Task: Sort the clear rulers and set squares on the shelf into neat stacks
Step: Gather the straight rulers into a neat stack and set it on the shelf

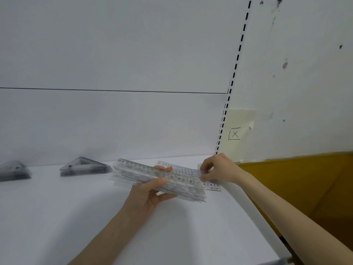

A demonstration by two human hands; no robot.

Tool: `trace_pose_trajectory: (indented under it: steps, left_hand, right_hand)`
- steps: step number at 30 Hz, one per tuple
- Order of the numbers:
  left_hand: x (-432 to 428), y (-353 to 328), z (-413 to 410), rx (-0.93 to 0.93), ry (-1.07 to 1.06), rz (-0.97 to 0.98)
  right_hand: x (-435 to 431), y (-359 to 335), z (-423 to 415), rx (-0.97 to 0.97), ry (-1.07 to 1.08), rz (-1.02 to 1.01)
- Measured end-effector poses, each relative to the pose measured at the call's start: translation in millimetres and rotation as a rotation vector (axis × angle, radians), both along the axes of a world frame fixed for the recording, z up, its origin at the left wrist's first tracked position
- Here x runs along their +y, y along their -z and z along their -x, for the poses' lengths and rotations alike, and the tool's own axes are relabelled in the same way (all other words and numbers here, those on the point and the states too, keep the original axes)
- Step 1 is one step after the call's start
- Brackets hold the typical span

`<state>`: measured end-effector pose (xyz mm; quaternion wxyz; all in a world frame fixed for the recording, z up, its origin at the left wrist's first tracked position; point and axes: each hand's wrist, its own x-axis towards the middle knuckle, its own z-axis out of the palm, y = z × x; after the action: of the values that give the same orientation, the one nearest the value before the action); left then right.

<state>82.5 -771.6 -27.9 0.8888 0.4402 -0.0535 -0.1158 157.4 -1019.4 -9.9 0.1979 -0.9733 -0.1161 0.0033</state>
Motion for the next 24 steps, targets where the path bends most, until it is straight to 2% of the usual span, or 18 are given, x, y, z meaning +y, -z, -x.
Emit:
trace_pose_trajectory:
  steps: [3,7,10,13,24]
  left_hand:
    - [0,1,0,-0.013,0.007,-0.007]
    - [0,0,0,-0.022,-0.018,-0.015]
    - [0,1,0,-0.044,-0.053,-0.016]
    - [1,3,1,-0.051,-0.025,-0.04]
    - [2,0,0,-0.129,-0.015,0.042]
  right_hand:
    - [-5,-3,5,-0.068,0.021,-0.116]
    - [1,-23,19,-0.229,0.055,-0.372]
    - [24,-38,39,-0.179,-0.068,-0.57]
    - [49,-40,48,-0.085,-0.199,-0.56]
    - [63,-42,48,0.012,-0.262,-0.503]
